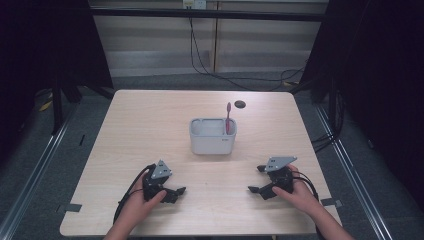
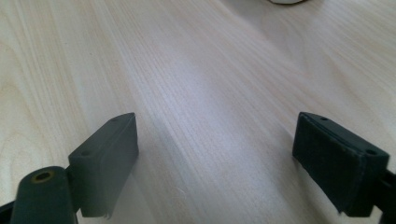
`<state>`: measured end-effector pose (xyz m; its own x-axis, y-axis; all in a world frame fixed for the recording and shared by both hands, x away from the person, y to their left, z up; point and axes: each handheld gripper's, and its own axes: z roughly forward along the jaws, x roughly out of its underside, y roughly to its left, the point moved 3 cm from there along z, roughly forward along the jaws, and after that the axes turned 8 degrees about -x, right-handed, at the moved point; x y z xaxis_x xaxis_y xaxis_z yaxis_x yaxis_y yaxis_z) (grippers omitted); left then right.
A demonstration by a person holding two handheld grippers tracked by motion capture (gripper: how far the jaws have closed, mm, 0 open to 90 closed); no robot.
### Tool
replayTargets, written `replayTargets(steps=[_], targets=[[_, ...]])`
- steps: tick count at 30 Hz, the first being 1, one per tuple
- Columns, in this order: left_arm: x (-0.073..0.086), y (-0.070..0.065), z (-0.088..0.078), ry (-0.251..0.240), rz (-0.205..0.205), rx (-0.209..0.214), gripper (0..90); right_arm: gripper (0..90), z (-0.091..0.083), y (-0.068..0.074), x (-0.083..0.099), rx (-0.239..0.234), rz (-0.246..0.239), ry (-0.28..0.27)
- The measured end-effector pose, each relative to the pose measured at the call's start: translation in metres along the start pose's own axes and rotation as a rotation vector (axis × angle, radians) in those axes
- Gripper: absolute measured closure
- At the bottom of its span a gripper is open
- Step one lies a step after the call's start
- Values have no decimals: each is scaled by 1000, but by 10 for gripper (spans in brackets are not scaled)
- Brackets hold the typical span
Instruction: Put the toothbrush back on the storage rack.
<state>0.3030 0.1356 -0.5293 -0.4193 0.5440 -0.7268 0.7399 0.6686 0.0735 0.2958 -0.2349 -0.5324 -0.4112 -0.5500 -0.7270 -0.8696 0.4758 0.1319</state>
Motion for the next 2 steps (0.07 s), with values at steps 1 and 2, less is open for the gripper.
replayTargets(steps=[1, 2], targets=[[0, 0, 0, 0, 0, 0, 152, 126, 0, 0, 0, 1, -2, 1], [0, 0, 0, 0, 0, 0, 153, 125, 0, 0, 0, 1, -2, 1]])
